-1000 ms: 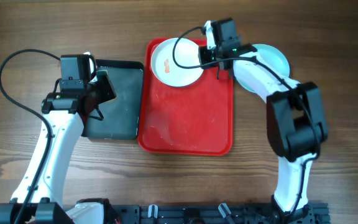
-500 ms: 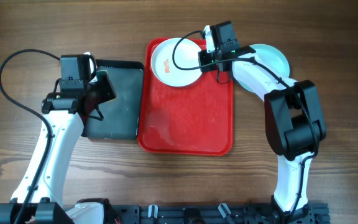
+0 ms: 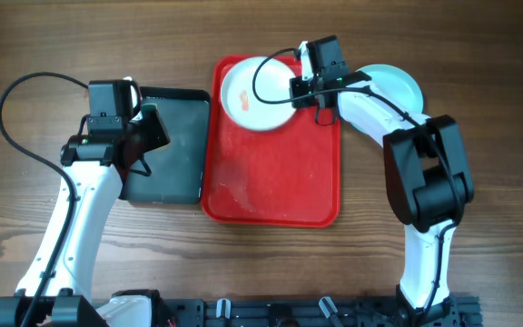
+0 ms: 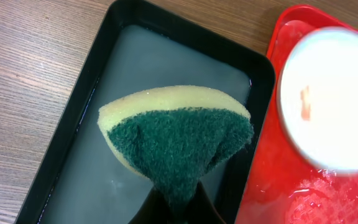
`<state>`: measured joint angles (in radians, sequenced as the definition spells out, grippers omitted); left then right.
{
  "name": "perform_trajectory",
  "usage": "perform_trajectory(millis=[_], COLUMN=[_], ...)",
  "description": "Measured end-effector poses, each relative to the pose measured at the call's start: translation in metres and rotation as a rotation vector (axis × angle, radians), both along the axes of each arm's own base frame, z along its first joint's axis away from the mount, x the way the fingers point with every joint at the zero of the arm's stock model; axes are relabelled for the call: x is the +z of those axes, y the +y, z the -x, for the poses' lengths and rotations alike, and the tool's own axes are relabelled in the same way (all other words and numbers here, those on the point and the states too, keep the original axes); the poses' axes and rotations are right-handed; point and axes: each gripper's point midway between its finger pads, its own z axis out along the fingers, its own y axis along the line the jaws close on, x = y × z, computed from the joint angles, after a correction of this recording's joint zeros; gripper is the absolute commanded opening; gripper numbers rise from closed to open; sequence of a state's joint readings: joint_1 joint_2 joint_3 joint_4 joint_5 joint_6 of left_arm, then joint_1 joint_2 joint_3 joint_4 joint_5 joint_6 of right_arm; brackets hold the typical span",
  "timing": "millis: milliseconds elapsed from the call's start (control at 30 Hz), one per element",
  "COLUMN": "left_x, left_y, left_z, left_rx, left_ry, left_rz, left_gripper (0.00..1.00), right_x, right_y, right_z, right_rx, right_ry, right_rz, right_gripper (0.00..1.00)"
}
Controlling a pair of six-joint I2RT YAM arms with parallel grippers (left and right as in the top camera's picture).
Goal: Clean dirty plates on tray and stack at the side
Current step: 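Grasp the white plate's rim on the red tray with the right gripper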
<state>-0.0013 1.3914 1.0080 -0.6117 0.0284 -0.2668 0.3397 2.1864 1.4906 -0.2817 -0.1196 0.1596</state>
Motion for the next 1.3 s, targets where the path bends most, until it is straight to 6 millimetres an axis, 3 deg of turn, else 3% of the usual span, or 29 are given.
perform_trajectory(millis=[133,267,367,433,500,567,633,800,967,1300], left_x=[0.0,0.0,0.0,0.0,0.0,0.0,0.0,0.0,0.0,0.0], left_y=[0.0,0.0,0.0,0.0,0.0,0.0,0.0,0.0,-0.002,-0.004], left_z=[0.0,0.0,0.0,0.0,0.001,0.0,0.001,0.001,0.001,0.001], left_rx=[0.0,0.0,0.0,0.0,0.0,0.0,0.0,0.0,-0.005,-0.012], left_ry=[0.002,0.002,0.002,0.002,0.003,0.002,0.003,0.003,0.003,0.002], left_rz=[0.0,0.0,0.0,0.0,0.0,0.0,0.0,0.0,0.008,0.019], left_gripper=[0.04,0.04,0.04,0.04,0.04,0.04,0.04,0.04,0.04,0.04], right_x=[-0.001,0.015,0.031,0.029,0.027,0.026,0.028,0.04,0.045,0.014], right_y=[-0.002,-0.016,-0.026,-0.032,-0.035,-0.034,-0.032,-0.018,-0.011,-0.014], right_z=[0.009,0.05,0.08,0.101,0.114,0.116,0.11,0.069,0.05,0.057], right_rx=[0.003,0.004,-0.033,-0.065,-0.08,-0.075,-0.035,0.134,0.218,0.252], right_ry=[0.037,0.181,0.282,0.374,0.435,0.44,0.405,0.179,0.055,0.017], right_rz=[0.007,0.055,0.07,0.081,0.087,0.082,0.085,0.093,0.11,0.122], right_gripper=[0.04,0.06,0.16,0.22,0.34,0.43,0.45,0.45,0.44,0.35])
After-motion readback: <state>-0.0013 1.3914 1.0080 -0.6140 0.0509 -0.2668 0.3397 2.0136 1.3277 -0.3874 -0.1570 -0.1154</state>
